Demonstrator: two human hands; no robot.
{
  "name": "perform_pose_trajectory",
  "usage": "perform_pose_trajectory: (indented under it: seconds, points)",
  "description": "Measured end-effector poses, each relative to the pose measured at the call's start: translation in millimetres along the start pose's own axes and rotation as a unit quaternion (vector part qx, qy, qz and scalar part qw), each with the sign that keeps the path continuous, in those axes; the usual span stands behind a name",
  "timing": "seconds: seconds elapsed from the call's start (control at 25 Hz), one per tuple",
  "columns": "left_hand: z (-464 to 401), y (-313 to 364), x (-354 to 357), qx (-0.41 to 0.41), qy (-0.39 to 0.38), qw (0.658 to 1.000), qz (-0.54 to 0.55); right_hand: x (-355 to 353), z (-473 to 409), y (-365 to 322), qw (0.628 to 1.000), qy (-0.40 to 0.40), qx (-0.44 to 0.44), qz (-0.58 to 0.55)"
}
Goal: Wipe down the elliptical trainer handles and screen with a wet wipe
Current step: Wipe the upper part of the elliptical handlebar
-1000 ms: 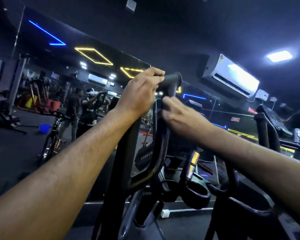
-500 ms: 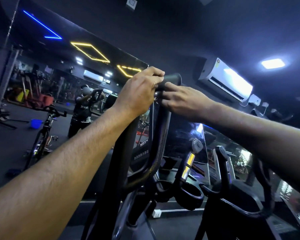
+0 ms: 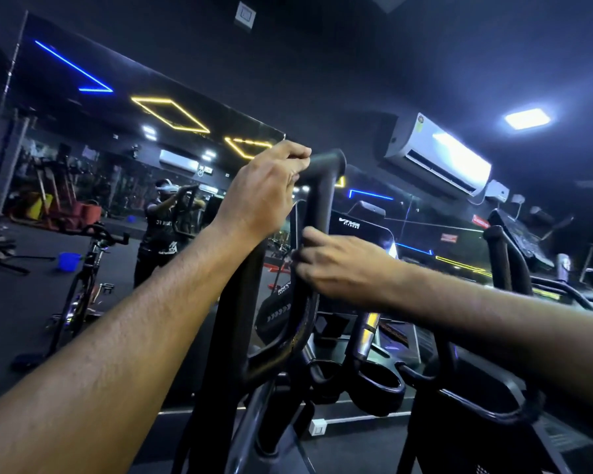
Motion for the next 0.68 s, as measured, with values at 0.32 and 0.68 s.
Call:
perform_pose_trajectory:
  seconds: [0.32,0.68]
  points:
    - [1,-4,1,-0.011,0.015,1.000,0.018,3,-33,46,0.997,0.051,0.030,0.045]
    - [1,1,1,0.006,0.010,1.000,-0.006,22,18,-27,0.992,0.011,0.076,-0.100]
Point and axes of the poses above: each hand's wrist, its own z-axis away from the middle knuckle, its own x-axis out of the palm, y = z × x, the point moved 4 cm from there along -z, towards the middle knuckle, and after that the axes turned 15 degrees about x, right-handed, at the moved point
